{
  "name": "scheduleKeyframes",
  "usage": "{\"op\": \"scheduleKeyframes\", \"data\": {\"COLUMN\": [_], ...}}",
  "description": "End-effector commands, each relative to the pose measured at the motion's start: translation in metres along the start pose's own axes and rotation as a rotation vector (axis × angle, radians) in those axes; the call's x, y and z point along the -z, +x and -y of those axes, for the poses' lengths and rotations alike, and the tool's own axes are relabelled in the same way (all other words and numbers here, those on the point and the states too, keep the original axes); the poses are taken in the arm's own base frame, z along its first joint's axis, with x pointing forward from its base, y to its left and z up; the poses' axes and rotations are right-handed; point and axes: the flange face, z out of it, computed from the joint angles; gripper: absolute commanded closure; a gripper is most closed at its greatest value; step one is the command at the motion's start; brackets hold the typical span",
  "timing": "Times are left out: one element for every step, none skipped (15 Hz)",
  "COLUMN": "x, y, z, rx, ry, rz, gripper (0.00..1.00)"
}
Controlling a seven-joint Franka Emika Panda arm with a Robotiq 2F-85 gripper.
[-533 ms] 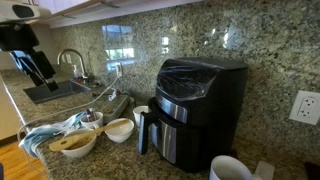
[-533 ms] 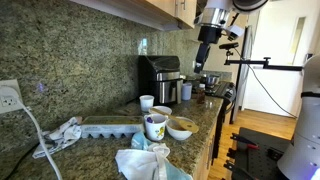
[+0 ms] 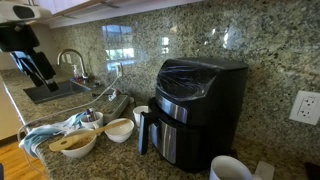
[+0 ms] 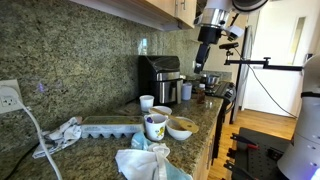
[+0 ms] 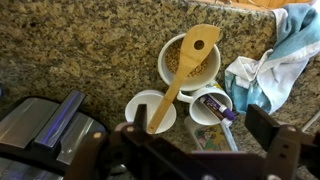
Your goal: Open the air fryer basket then close the basket
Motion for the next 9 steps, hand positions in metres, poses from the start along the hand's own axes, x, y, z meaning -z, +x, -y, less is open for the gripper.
{"op": "scheduleKeyframes", "data": {"x": [-0.015, -0.022, -0.028, -0.034, -0.042, -0.050, -0.059, -0.068, -0.077], "y": [0.002, 0.003, 0.003, 0.004, 0.005, 0.006, 0.006, 0.005, 0.004], "z": [-0.006, -0.008, -0.011, -0.014, -0.018, -0.022, -0.026, -0.030, -0.035], "rx": [-0.050, -0.080, -0.122, -0.149, -0.197, -0.240, -0.283, -0.331, -0.380], "ry": [-0.016, -0.032, -0.058, -0.062, -0.090, -0.106, -0.126, -0.143, -0.161], "rz": [0.028, 0.035, 0.036, 0.044, 0.040, 0.044, 0.045, 0.042, 0.042], "gripper": [0.00, 0.00, 0.00, 0.00, 0.00, 0.00, 0.00, 0.00, 0.00]}}
